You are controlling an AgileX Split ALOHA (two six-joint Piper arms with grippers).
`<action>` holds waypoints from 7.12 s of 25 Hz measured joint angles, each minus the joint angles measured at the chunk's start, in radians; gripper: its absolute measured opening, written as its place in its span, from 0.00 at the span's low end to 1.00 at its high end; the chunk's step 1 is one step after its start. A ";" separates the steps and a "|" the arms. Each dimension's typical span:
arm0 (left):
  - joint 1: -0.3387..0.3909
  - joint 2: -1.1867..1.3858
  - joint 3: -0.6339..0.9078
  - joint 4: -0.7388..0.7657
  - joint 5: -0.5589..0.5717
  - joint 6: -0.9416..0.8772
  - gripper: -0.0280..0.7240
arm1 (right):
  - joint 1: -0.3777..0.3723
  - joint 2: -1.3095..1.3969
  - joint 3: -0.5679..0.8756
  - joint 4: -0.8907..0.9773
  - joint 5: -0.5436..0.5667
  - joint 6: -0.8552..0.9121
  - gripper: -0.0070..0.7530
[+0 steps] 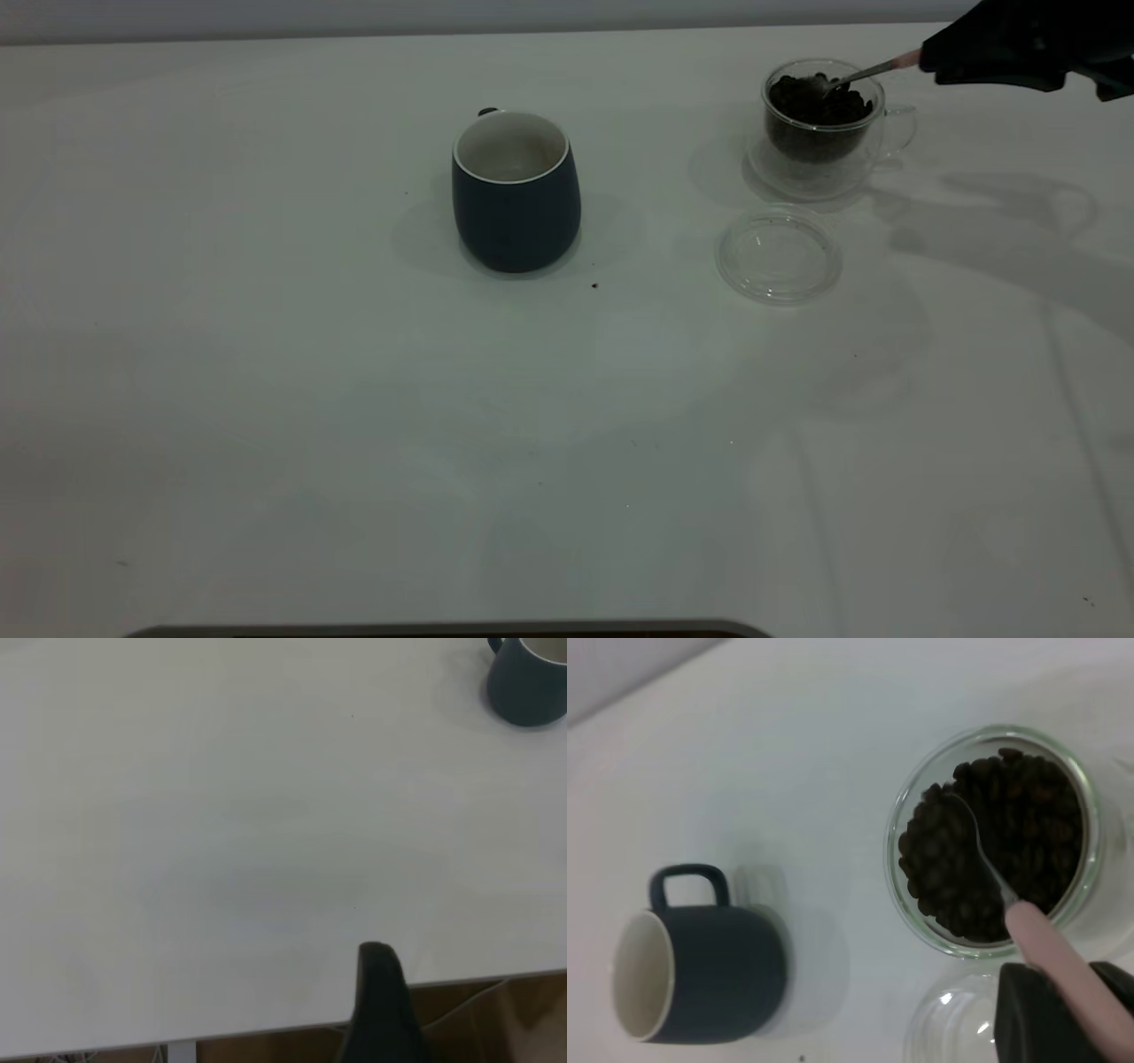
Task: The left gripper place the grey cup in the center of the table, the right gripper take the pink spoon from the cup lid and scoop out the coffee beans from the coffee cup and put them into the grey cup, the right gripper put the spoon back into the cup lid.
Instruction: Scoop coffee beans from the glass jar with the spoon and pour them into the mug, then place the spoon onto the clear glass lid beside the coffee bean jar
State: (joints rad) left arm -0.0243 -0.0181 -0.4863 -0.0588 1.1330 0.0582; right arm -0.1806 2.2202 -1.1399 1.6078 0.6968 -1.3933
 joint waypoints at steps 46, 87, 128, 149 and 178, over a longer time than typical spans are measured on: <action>0.000 0.000 0.000 0.000 0.000 0.001 0.82 | -0.171 0.180 -0.002 0.171 0.337 0.124 0.16; 0.000 0.000 0.000 0.000 0.000 0.001 0.82 | 0.187 0.180 -0.002 0.176 0.435 0.066 0.16; 0.000 0.000 0.000 0.000 0.000 0.001 0.82 | 0.301 0.182 -0.081 0.176 0.242 -0.460 0.16; 0.000 0.000 0.000 0.000 0.000 0.001 0.82 | -0.051 -0.129 0.424 0.177 0.237 -0.100 0.16; 0.000 0.000 0.000 0.000 0.000 0.001 0.82 | -0.070 0.241 0.225 0.196 0.283 -0.100 0.16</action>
State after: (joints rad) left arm -0.0243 -0.0181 -0.4863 -0.0588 1.1330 0.0590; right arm -0.2502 2.4609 -0.9147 1.8042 0.9803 -1.4937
